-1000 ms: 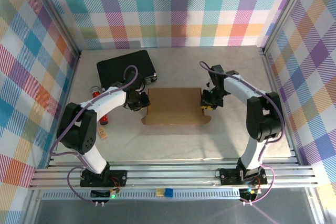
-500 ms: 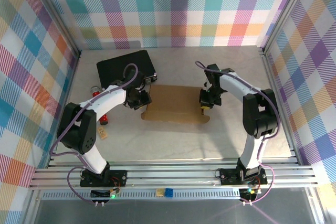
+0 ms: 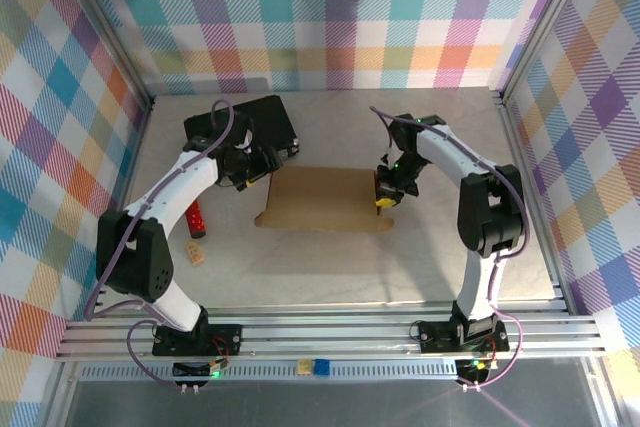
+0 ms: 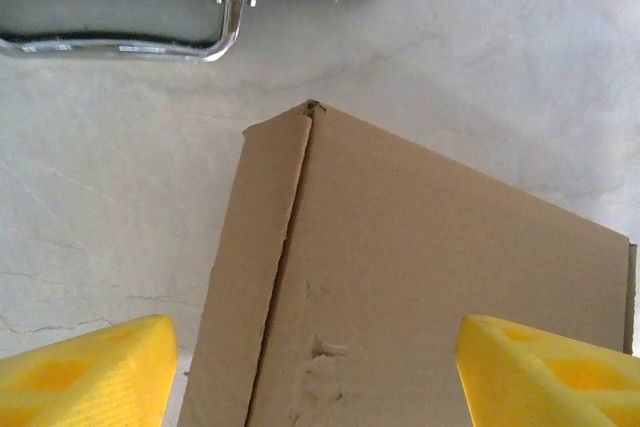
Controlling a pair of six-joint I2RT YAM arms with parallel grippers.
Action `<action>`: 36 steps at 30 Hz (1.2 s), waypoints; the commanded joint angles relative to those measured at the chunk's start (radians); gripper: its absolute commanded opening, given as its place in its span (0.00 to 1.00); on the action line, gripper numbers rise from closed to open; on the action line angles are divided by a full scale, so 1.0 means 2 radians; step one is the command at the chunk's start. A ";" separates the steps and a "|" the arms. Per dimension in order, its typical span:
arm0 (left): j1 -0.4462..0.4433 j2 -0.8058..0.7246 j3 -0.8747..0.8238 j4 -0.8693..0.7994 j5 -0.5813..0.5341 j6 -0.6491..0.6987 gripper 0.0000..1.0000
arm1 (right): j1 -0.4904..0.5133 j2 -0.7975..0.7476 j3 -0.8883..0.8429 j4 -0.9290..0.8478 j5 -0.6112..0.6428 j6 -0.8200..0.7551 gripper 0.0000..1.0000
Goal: Fold the paper box
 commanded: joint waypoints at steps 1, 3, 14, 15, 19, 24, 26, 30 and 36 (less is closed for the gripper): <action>0.019 0.013 -0.005 -0.027 0.044 0.029 0.74 | -0.008 0.018 0.020 -0.042 -0.050 -0.024 0.00; 0.030 0.010 -0.020 -0.012 0.059 0.036 0.76 | -0.010 0.028 0.025 -0.049 -0.069 -0.032 0.00; 0.089 0.020 -0.096 0.037 0.157 -0.017 0.92 | -0.024 0.059 0.030 -0.066 -0.091 -0.051 0.00; 0.091 0.018 -0.111 0.063 0.168 -0.037 0.92 | -0.024 0.061 0.030 -0.066 -0.092 -0.052 0.00; 0.092 0.013 -0.161 0.179 0.202 -0.118 0.93 | -0.026 0.065 0.029 -0.065 -0.105 -0.051 0.00; 0.092 0.002 -0.186 0.250 0.214 -0.168 0.93 | -0.026 0.069 0.030 -0.066 -0.112 -0.051 0.00; 0.092 0.002 -0.198 0.267 0.225 -0.178 0.93 | -0.027 0.072 0.030 -0.065 -0.119 -0.050 0.00; 0.093 -0.003 -0.219 0.286 0.231 -0.188 0.93 | -0.029 0.082 0.033 -0.065 -0.140 -0.050 0.00; 0.094 0.008 -0.235 0.376 0.255 -0.250 0.86 | -0.030 0.087 0.034 -0.067 -0.151 -0.050 0.00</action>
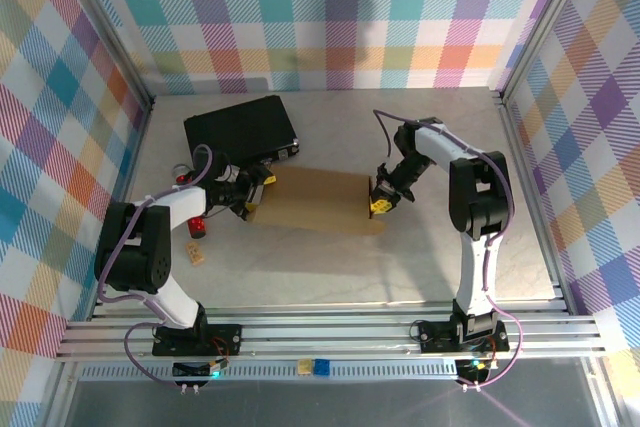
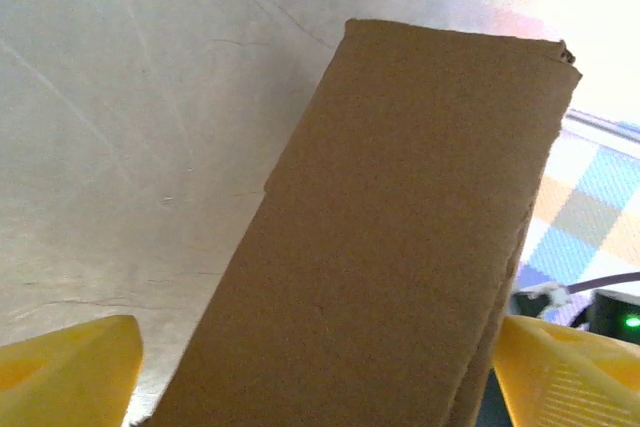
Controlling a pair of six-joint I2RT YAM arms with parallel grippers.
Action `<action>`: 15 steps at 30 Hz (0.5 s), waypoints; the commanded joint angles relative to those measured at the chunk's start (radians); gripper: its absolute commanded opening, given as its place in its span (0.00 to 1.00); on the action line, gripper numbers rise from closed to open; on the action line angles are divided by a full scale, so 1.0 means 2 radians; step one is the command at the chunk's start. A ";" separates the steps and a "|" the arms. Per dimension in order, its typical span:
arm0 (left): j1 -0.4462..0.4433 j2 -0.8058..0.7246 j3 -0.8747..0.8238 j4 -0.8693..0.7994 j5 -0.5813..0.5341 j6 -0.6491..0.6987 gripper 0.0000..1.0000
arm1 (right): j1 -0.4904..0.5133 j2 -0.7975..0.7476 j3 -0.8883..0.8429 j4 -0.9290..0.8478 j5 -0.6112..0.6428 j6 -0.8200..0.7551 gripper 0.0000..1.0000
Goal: Fold the paper box
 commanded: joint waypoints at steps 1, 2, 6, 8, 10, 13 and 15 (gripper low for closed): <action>0.003 -0.004 -0.003 0.062 0.027 -0.043 0.83 | -0.003 0.006 0.009 -0.013 -0.020 -0.003 0.00; 0.003 -0.005 -0.003 0.063 0.028 -0.045 0.81 | -0.004 0.006 0.009 -0.013 -0.021 -0.002 0.00; 0.003 -0.008 -0.004 0.069 0.029 -0.052 0.70 | -0.005 0.008 0.014 -0.013 -0.027 0.002 0.00; 0.002 -0.008 -0.005 0.078 0.030 -0.061 0.64 | -0.005 0.009 0.017 -0.013 -0.032 0.004 0.00; 0.003 -0.009 -0.005 0.085 0.029 -0.069 0.60 | -0.005 0.011 0.021 -0.013 -0.035 0.006 0.00; 0.003 -0.011 -0.002 0.087 0.027 -0.077 0.58 | -0.005 0.014 0.027 -0.015 -0.037 0.007 0.00; 0.002 -0.012 -0.001 0.088 0.028 -0.081 0.54 | -0.004 0.016 0.031 -0.017 -0.037 0.009 0.00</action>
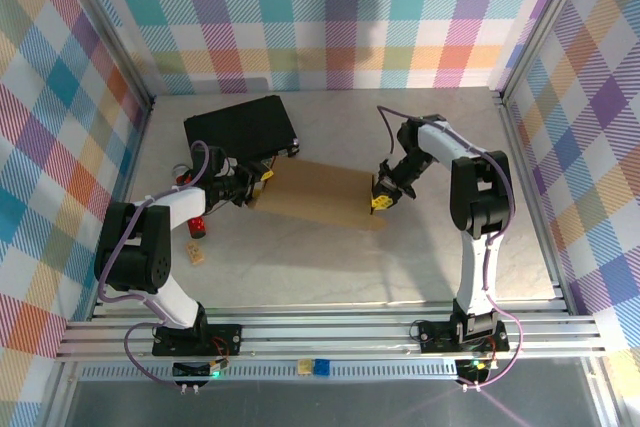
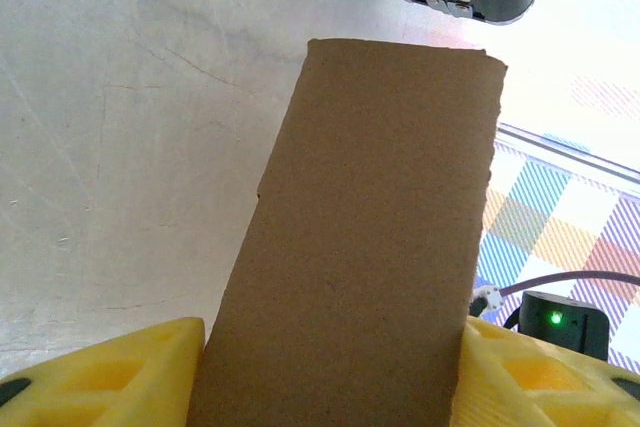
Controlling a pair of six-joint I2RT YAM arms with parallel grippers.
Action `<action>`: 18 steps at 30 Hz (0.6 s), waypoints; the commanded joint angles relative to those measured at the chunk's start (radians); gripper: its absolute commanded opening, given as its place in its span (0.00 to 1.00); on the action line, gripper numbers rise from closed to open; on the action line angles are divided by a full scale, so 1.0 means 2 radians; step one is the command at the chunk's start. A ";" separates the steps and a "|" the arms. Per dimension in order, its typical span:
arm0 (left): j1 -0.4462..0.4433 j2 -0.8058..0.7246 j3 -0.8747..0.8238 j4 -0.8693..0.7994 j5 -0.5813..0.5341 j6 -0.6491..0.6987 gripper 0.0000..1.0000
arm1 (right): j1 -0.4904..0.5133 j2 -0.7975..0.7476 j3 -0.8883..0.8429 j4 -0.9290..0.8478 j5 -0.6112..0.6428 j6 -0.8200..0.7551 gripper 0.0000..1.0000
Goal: Fold the paper box
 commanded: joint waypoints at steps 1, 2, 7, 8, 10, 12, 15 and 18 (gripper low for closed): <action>0.003 -0.013 0.002 0.020 0.021 -0.036 0.54 | 0.003 0.012 0.016 -0.010 -0.029 0.008 0.00; 0.002 -0.014 0.003 0.017 0.020 -0.037 0.54 | 0.003 0.012 0.018 -0.010 -0.029 0.009 0.00; 0.003 -0.023 0.015 -0.020 0.014 -0.038 0.53 | 0.003 0.002 0.041 -0.015 -0.021 0.025 0.20; 0.003 -0.025 0.020 -0.029 0.013 -0.039 0.53 | 0.003 -0.002 0.050 -0.018 -0.015 0.029 0.26; 0.002 -0.032 0.029 -0.055 0.009 -0.039 0.52 | 0.003 -0.010 0.065 -0.022 -0.011 0.037 0.38; 0.003 -0.040 0.039 -0.084 0.002 -0.038 0.52 | 0.002 -0.019 0.080 -0.026 -0.005 0.050 0.48; 0.003 -0.047 0.057 -0.145 -0.010 -0.036 0.52 | -0.006 -0.038 0.090 -0.023 0.001 0.075 0.59; 0.003 -0.055 0.068 -0.188 -0.020 -0.041 0.52 | -0.022 -0.069 0.077 0.003 -0.004 0.115 0.67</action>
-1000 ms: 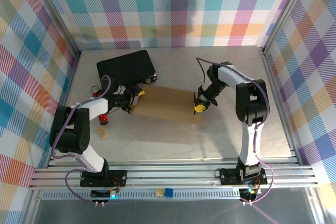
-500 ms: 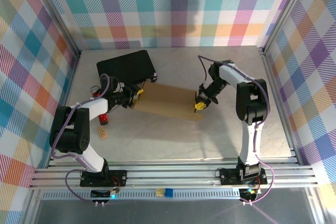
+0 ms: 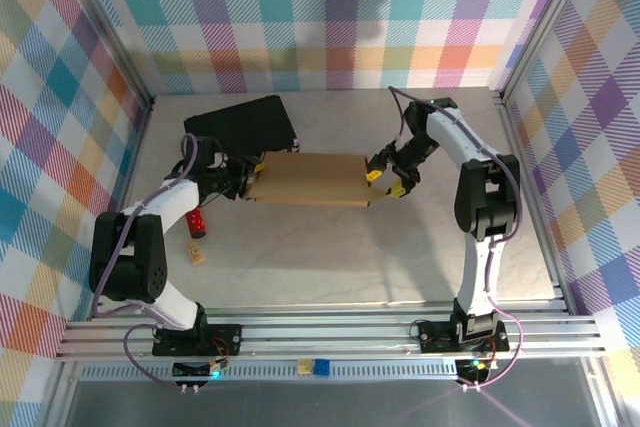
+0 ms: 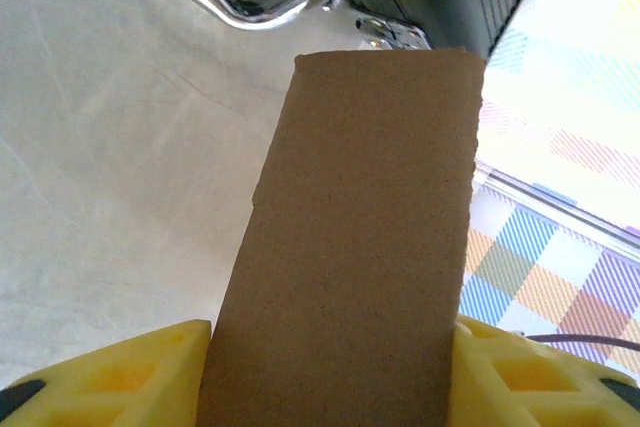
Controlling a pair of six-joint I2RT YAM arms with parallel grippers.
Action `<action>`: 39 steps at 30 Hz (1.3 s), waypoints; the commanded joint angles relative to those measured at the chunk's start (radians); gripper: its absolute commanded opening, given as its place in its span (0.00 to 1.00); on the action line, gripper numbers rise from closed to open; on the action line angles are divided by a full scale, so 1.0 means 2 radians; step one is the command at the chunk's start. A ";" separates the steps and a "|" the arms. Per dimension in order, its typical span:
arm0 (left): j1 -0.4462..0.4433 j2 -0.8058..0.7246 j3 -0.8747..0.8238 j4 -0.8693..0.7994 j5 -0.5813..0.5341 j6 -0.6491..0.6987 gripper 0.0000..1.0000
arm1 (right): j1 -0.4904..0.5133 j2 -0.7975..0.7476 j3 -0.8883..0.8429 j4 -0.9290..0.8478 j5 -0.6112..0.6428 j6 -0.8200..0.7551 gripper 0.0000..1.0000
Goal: Fold the paper box
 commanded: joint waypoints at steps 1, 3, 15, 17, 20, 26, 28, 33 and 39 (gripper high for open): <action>-0.007 -0.021 0.021 -0.090 0.013 -0.016 0.52 | -0.015 -0.055 -0.005 0.033 -0.033 0.064 0.70; -0.007 -0.024 0.028 -0.119 0.007 -0.019 0.52 | -0.032 -0.087 -0.045 0.082 -0.059 0.113 0.74; -0.007 -0.030 0.044 -0.165 -0.008 -0.043 0.50 | -0.056 -0.221 -0.298 0.373 -0.134 0.353 0.88; -0.008 -0.029 0.043 -0.164 -0.011 -0.045 0.50 | -0.056 -0.210 -0.316 0.417 -0.149 0.369 0.88; -0.009 -0.027 0.047 -0.163 -0.010 -0.044 0.49 | -0.055 -0.189 -0.295 0.368 -0.124 0.315 0.87; -0.029 -0.022 0.063 -0.218 -0.022 0.032 0.53 | -0.052 -0.176 -0.298 0.326 -0.052 0.199 0.81; -0.040 -0.026 0.049 -0.223 -0.034 0.040 0.55 | -0.052 -0.164 -0.313 0.319 -0.045 0.180 0.80; -0.059 -0.039 -0.013 -0.140 -0.039 -0.004 0.58 | -0.042 -0.216 -0.436 0.503 -0.100 0.260 0.77; -0.065 -0.022 0.008 -0.174 -0.055 0.035 0.64 | 0.012 -0.215 -0.517 0.699 -0.115 0.360 0.72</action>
